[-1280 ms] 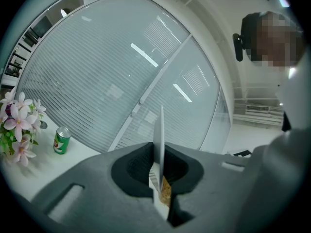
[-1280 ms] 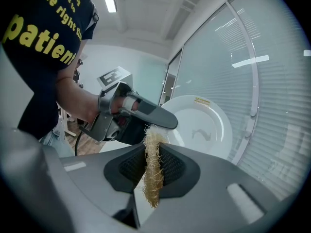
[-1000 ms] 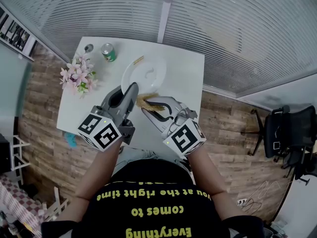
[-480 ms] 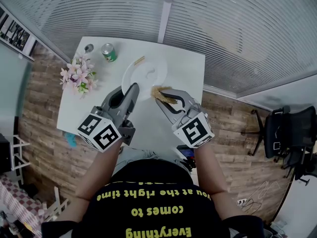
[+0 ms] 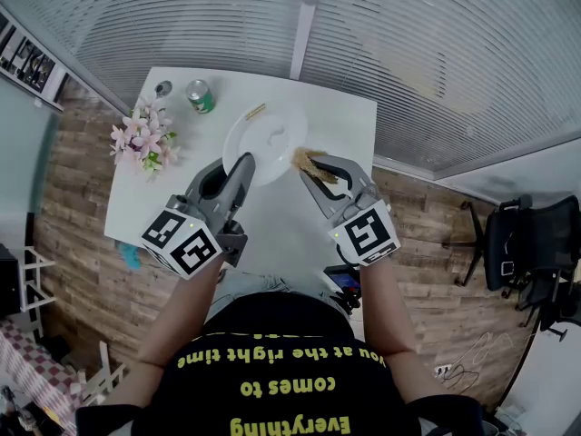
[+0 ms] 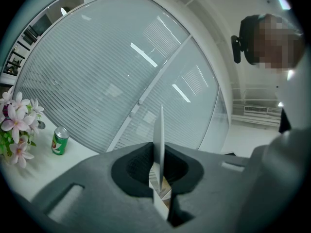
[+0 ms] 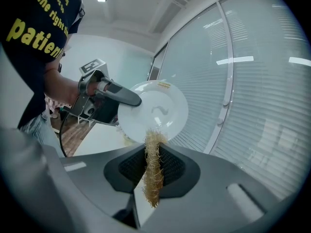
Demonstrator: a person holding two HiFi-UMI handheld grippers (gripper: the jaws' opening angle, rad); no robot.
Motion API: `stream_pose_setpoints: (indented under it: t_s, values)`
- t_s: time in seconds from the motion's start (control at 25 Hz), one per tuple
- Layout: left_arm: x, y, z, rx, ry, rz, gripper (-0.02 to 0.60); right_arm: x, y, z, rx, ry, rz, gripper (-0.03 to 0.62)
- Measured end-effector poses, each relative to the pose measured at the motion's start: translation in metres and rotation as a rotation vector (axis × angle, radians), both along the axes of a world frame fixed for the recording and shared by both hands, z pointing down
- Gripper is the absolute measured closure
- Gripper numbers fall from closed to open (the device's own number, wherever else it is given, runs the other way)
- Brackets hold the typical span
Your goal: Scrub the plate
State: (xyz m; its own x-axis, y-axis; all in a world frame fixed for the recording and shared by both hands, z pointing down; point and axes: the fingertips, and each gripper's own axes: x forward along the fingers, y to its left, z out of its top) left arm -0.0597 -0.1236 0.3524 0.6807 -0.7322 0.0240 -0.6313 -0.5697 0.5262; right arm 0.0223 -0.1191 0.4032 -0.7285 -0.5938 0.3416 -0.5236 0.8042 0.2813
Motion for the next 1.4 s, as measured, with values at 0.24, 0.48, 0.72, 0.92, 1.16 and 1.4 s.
stream_pose_setpoints:
  t_s: [0.24, 0.48, 0.72, 0.92, 1.16, 1.4]
  values:
    - [0.005, 0.001, -0.001, -0.001, -0.001, 0.005, 0.561, 0.002, 0.002, -0.003, -0.004, -0.023, 0.006, 0.536]
    - [0.004, -0.003, 0.002, 0.001, -0.008, -0.002, 0.561, -0.019, 0.012, 0.001, -0.007, -0.013, -0.047, 0.536]
    - [0.004, -0.003, 0.003, 0.004, -0.024, -0.004, 0.561, -0.041, 0.025, -0.006, 0.004, 0.019, -0.103, 0.536]
    - [0.004, -0.003, 0.002, 0.007, -0.021, -0.007, 0.561, -0.052, 0.033, -0.011, 0.026, 0.049, -0.145, 0.536]
    - [0.005, -0.002, 0.004, 0.002, -0.024, 0.003, 0.561, -0.067, 0.045, -0.016, 0.055, 0.083, -0.200, 0.536]
    - [0.008, -0.002, 0.006, -0.004, -0.023, 0.014, 0.561, -0.075, 0.051, -0.020, 0.084, 0.110, -0.236, 0.537]
